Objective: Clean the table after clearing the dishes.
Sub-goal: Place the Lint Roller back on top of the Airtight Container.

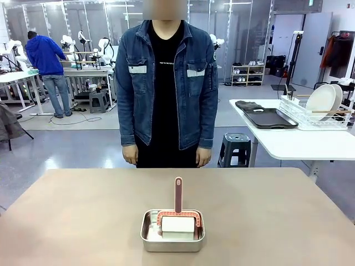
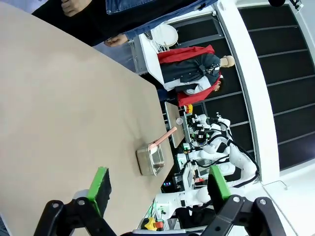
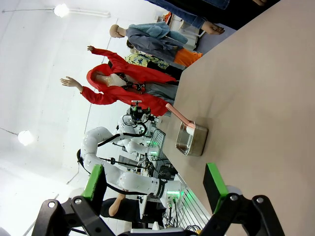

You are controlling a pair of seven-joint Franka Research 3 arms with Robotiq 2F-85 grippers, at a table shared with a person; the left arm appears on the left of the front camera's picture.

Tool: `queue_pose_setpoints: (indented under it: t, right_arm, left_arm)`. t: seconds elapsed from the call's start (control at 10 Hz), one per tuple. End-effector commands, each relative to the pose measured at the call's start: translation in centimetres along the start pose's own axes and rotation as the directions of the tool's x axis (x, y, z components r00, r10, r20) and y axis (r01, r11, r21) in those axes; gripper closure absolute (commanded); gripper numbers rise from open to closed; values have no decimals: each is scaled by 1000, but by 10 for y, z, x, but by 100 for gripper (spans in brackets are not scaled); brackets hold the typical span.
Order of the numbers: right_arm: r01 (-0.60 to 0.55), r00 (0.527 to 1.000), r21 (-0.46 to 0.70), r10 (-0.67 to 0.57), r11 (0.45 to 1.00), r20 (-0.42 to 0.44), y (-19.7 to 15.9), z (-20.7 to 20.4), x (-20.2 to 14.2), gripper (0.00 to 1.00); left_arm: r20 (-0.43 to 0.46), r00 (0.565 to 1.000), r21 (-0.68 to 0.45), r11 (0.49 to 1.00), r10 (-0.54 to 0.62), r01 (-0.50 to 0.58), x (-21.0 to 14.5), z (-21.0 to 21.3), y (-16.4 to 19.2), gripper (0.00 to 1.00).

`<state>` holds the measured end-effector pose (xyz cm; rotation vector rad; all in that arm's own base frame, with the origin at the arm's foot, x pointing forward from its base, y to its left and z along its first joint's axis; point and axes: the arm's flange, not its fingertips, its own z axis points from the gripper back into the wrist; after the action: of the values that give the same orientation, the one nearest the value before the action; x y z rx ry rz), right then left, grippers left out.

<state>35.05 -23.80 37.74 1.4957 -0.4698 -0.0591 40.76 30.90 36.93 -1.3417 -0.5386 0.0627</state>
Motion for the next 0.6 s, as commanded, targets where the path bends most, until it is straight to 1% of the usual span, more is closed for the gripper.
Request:
queue_pose_setpoints:
  t: [0.0,0.5]
  right_arm:
    - [-7,1000,4,7,1000,1,3,0,-1,0]
    - [-7,1000,4,7,1000,1,3,0,-1,0]
  left_arm:
    - [0,1000,0,1000,0,0,-1,2,-1,0]
    - [0,1000,0,1000,0,0,-1,2,-1,0]
